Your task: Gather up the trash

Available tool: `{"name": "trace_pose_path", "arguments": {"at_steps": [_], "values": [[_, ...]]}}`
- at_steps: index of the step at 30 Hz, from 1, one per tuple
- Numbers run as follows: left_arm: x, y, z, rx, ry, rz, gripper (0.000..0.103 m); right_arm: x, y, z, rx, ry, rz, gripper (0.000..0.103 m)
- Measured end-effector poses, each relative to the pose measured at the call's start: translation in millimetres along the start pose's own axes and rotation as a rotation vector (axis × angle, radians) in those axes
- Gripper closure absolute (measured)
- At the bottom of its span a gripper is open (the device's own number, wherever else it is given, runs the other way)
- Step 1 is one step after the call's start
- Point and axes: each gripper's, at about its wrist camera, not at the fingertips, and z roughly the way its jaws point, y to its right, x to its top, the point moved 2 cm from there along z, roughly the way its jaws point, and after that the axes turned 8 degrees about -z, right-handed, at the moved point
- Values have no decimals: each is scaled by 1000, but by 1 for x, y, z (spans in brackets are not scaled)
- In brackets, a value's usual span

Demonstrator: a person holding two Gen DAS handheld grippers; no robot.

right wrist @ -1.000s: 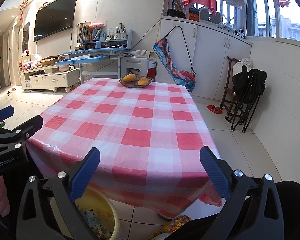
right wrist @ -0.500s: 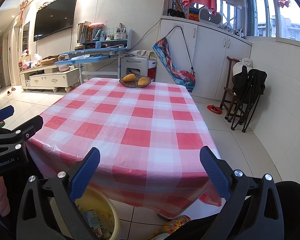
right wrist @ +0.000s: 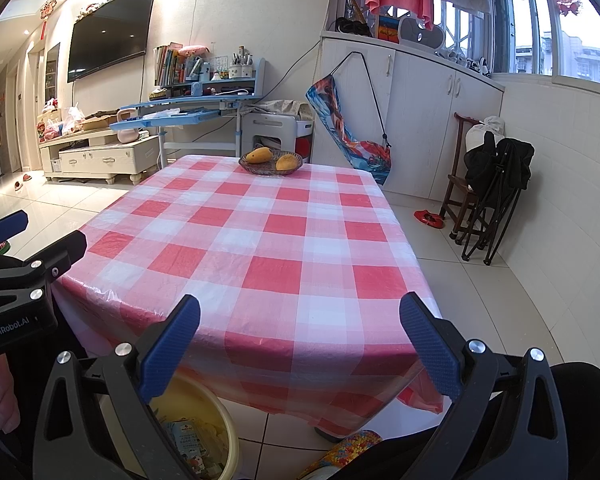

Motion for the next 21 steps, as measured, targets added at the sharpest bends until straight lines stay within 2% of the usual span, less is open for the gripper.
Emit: {"name": "trace_pose_path", "arguments": {"at_steps": [6, 11, 16, 21], "values": [[0, -8, 2, -29, -22, -43, 7, 0, 0, 1, 4, -4, 5, 7], [-2, -17, 10, -6, -70, -17, 7, 4, 6, 10, 48, -32, 45, 7], [-4, -21, 19, -20, -154, 56, 7, 15, 16, 43, 64, -106, 44, 7], [4, -41, 36, 35, -178, 60, 7, 36, 32, 90, 38, -166, 41, 8]]}}
